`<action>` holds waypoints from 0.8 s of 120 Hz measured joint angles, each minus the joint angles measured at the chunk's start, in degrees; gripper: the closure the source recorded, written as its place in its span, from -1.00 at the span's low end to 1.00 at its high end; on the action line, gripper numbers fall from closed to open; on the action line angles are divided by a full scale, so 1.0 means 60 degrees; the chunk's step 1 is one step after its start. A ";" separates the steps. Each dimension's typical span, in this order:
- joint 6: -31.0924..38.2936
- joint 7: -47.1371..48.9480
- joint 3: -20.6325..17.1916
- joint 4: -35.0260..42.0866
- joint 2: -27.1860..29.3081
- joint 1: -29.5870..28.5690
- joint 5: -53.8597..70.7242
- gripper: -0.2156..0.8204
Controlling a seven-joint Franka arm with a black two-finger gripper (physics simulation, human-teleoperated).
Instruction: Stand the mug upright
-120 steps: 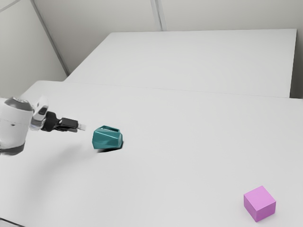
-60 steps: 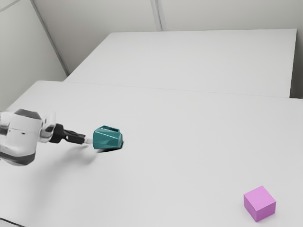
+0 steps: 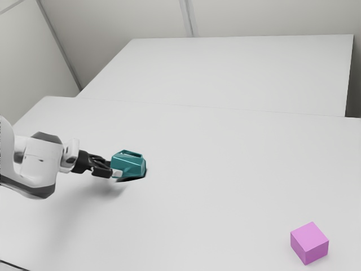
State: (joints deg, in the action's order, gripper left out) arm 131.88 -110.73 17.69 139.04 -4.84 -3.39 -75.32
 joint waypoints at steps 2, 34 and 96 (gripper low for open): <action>-0.0001 -0.0058 0.0003 -0.0003 -0.0027 0.0028 -0.0061 -0.39; -0.0006 -0.0809 0.0000 -0.0011 -0.0102 0.0197 -0.0439 0.18; 0.0113 -0.1605 -0.0065 -0.0228 0.0074 0.0314 -0.0798 0.86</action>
State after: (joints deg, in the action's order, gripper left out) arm 132.56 -120.36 17.30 137.67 -4.39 -1.50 -80.11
